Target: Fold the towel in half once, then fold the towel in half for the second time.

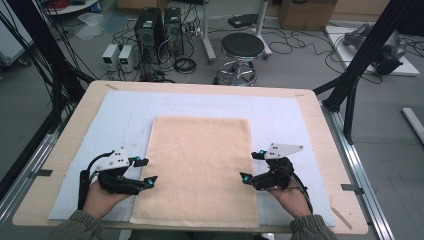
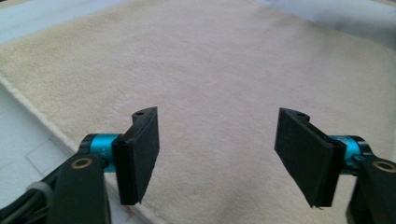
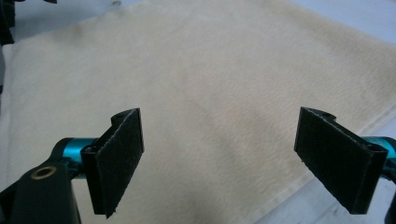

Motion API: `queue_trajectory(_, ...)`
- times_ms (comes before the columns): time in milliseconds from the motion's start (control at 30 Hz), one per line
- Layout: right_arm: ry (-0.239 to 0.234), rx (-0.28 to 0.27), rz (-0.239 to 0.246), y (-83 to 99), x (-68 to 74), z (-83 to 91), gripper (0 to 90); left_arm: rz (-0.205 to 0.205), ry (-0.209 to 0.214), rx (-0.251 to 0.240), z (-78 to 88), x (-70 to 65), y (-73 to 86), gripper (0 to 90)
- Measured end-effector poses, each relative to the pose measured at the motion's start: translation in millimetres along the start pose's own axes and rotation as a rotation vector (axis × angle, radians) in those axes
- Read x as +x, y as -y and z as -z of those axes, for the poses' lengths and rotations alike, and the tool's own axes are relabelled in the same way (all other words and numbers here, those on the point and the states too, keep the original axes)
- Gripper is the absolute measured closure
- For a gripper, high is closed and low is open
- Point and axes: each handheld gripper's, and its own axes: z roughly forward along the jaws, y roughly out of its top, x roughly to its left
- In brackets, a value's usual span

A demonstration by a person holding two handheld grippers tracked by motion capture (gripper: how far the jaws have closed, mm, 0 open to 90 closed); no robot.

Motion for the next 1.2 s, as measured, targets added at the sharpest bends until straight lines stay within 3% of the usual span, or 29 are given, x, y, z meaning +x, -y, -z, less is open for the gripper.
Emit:
queue_trajectory(300, 0.021, -0.002, 0.016, -17.8, -11.0, -3.9, 13.7, 0.012, -0.029, -0.024, 3.2, 8.9, -8.5, 25.2)
queue_trajectory(800, 0.026, 0.020, 0.026, -20.6, -13.7, -9.7, 13.7, 0.018, -0.035, -0.010, 1.6, 18.7, -12.6, 26.8)
queue_trajectory(1000, 0.042, 0.015, 0.040, -31.1, -18.9, -10.5, 13.8, 0.016, -0.055, -0.021, 1.9, 30.7, -26.9, 27.2)
queue_trajectory(1200, 0.067, 0.036, 0.051, -52.7, -37.0, -17.6, 13.8, 0.042, -0.095, -0.040, -0.6, 52.8, -44.3, 27.6)
